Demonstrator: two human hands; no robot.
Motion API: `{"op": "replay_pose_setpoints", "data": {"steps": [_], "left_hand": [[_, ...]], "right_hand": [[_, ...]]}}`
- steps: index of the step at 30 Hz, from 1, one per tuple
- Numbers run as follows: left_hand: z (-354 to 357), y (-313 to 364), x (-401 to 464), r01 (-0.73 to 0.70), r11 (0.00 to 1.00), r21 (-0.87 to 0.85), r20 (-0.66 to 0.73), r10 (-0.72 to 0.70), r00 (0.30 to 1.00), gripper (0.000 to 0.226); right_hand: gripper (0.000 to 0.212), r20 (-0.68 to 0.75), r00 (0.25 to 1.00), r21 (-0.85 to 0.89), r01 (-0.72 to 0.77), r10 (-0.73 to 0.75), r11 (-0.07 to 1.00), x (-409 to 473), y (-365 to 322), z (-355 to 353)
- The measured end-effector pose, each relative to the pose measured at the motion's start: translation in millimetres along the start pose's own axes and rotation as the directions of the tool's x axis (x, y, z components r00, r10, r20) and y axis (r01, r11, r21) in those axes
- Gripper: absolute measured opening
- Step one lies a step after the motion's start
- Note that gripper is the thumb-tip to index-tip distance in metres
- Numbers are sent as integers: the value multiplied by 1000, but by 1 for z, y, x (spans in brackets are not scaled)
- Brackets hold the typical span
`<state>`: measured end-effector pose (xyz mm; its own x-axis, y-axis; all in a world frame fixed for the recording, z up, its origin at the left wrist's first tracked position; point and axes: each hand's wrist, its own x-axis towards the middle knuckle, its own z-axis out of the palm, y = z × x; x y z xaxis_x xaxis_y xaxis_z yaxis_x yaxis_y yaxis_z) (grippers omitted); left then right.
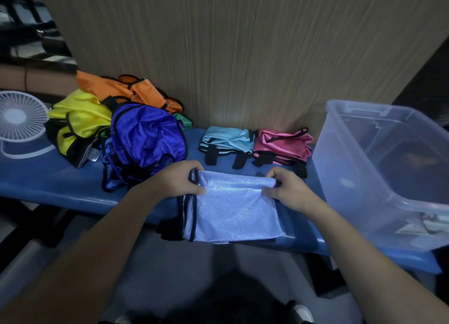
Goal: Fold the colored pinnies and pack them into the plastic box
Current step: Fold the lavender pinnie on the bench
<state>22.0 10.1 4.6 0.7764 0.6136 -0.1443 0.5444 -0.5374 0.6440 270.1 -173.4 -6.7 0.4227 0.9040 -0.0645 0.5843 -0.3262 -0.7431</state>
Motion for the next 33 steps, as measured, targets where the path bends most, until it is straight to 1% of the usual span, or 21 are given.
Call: {"op": "replay_pose_setpoints", "data": {"steps": [4,7,9,11,13,17,20,23,25,28,31,33], "left_hand": [[2,2,-1,-18,1000,9,-63,19,998,34],[3,4,2,-40,997,73,-108,48,993,34],[5,9,2,-85,989,125,-163,105,981,32],[7,13,3,-138,969,206,-248,188,950,30],[10,15,4,-182,936,303,-327,281,902,30],[15,13,2,-249,846,471,-399,456,796,31],[18,14,-6,-279,786,552,-426,553,716,27],[22,15,-16,-287,739,610,-431,613,662,22],[25,14,-23,-285,703,651,-418,646,639,20],[29,14,-33,-308,658,688,-387,691,611,17],[33,14,-45,-350,628,695,-346,719,603,16],[37,14,-53,-380,609,696,-314,734,602,19]], "right_hand": [[22,-12,1000,42,-26,26,999,0,-1,1],[25,-18,999,48,-33,34,998,-1,-1,-1],[25,-40,998,22,-43,44,999,-1,0,-1],[26,-66,997,-1,-26,26,1000,0,0,-2],[28,-107,994,-16,-12,11,1000,0,-1,-3],[27,-185,983,14,-14,16,1000,-5,-4,-3],[21,-187,982,121,1,22,993,-12,-7,-3],[20,-161,987,167,17,11,986,-20,-9,-4],[21,-142,990,134,24,-5,991,-25,-9,-5],[25,-107,993,26,58,-55,998,-32,-7,-5],[24,-70,993,-16,91,-92,996,-38,-5,-5],[24,-50,992,-22,114,-115,993,-43,-5,-5]]}}
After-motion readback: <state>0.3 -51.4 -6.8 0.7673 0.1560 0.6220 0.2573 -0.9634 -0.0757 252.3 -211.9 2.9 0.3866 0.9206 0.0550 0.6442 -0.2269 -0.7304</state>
